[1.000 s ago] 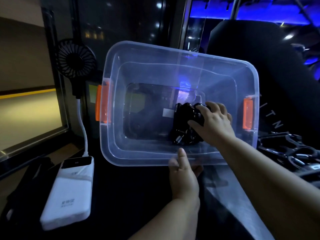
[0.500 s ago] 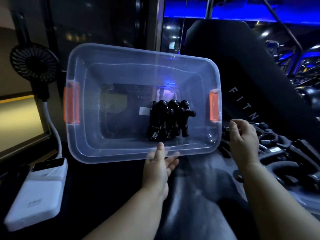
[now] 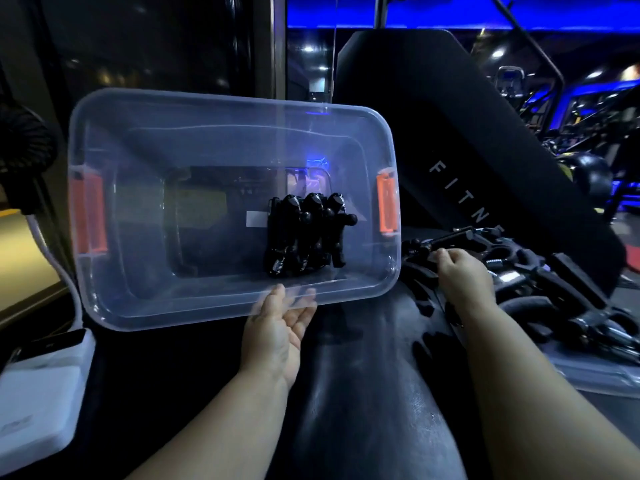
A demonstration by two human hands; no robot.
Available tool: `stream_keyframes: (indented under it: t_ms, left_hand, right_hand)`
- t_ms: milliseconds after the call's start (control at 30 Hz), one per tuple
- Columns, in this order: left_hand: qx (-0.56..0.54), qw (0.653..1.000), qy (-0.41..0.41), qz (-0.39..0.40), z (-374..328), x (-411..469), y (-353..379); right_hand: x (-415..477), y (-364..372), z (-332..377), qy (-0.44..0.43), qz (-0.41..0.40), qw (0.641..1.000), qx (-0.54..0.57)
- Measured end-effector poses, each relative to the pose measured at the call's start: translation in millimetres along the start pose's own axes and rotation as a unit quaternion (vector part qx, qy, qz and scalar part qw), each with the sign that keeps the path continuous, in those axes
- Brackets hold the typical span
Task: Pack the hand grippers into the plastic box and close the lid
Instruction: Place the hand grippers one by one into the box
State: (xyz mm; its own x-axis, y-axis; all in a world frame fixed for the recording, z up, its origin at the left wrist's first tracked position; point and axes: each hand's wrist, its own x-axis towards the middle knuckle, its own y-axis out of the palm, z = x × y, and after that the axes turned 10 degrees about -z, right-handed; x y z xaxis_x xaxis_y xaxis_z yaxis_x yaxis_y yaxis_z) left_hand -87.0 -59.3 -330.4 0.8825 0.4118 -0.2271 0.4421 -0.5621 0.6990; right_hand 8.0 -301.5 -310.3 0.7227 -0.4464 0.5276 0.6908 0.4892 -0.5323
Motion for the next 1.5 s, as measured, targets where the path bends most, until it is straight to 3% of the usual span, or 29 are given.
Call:
stream_keyframes:
  t_ms: [233, 433, 833, 1167, 1500]
  left_hand:
    - [0.005, 1.000, -0.001, 0.004, 2.9, 2.9, -2.4]
    - [0.004, 1.000, 0.001, 0.006, 2.6, 1.5, -2.2]
    - [-0.001, 1.000, 0.005, 0.006, 3.2, 4.5, -2.4]
    - [0.006, 1.000, 0.004, 0.009, 3.5, 5.1, -3.0]
    - [0.007, 1.000, 0.004, 0.001, 3.5, 5.1, -1.6]
  right_hand:
    - [-0.9, 12.9, -3.4, -0.042, 0.076, 0.979, -0.187]
    - [5.2, 28.9, 3.1, -0.003, 0.112, 0.960, -0.256]
    - [31.6, 28.4, 0.8, -0.008, 0.154, 0.952, -0.263]
    - [18.4, 16.1, -3.0, -0.014, 0.136, 0.967, -0.216]
    - [11.2, -19.5, -2.8, -0.005, 0.003, 0.998, -0.056]
